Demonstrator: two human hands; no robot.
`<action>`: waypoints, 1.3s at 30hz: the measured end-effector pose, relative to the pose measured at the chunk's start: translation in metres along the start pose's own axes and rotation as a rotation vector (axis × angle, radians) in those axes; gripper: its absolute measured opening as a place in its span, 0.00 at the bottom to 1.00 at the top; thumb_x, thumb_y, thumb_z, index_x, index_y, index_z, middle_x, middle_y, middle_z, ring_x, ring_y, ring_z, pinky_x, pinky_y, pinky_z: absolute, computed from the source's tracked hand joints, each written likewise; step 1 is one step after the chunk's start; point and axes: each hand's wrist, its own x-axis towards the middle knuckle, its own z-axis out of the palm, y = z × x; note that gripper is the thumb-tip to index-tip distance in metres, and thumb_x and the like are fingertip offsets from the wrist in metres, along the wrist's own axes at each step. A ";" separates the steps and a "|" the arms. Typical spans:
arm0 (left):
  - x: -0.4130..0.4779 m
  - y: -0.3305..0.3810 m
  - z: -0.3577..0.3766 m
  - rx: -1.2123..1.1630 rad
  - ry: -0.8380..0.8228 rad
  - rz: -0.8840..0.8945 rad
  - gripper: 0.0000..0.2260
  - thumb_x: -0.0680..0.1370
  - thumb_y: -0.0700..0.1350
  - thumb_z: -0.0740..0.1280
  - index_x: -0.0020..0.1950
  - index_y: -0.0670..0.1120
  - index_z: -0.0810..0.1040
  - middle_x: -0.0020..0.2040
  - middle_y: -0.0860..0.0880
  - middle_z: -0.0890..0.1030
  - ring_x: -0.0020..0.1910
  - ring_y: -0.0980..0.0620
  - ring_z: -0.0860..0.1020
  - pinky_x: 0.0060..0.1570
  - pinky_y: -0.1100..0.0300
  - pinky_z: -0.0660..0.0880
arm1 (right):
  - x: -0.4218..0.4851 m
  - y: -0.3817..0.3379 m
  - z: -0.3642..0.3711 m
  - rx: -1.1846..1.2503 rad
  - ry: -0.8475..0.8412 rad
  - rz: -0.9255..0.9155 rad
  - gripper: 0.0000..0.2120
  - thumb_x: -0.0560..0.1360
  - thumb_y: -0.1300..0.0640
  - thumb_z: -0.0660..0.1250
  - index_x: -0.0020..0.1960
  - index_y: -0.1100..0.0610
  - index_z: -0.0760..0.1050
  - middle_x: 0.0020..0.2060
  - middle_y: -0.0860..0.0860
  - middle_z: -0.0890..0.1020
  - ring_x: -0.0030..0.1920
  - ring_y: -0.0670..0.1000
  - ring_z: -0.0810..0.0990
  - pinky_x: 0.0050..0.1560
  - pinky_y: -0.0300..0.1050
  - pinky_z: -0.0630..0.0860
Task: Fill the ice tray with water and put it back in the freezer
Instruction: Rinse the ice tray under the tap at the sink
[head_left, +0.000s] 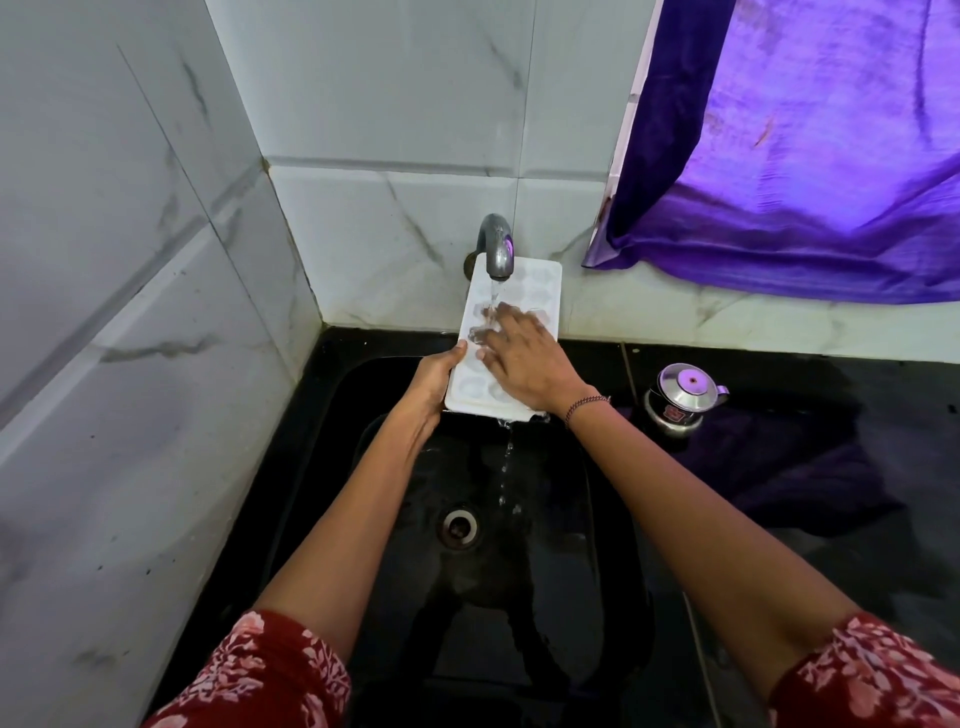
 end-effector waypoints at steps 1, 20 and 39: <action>-0.003 0.002 -0.002 0.001 0.006 0.010 0.11 0.80 0.42 0.60 0.54 0.37 0.78 0.37 0.48 0.85 0.36 0.52 0.83 0.40 0.59 0.80 | -0.002 -0.003 0.004 0.011 -0.029 -0.026 0.23 0.82 0.47 0.49 0.74 0.55 0.59 0.76 0.55 0.54 0.77 0.54 0.48 0.76 0.52 0.45; -0.068 -0.017 -0.049 0.604 0.257 0.264 0.22 0.71 0.43 0.74 0.64 0.43 0.76 0.45 0.47 0.83 0.40 0.58 0.81 0.37 0.71 0.76 | -0.062 -0.008 0.073 -0.087 0.010 -0.175 0.27 0.80 0.50 0.54 0.75 0.57 0.56 0.76 0.55 0.57 0.75 0.57 0.55 0.75 0.55 0.54; -0.083 -0.027 -0.041 0.250 0.216 0.080 0.11 0.77 0.42 0.66 0.58 0.40 0.78 0.44 0.48 0.82 0.37 0.57 0.82 0.30 0.63 0.78 | -0.021 0.000 0.036 0.015 0.085 0.149 0.16 0.79 0.48 0.60 0.65 0.48 0.72 0.69 0.54 0.65 0.67 0.57 0.62 0.64 0.54 0.64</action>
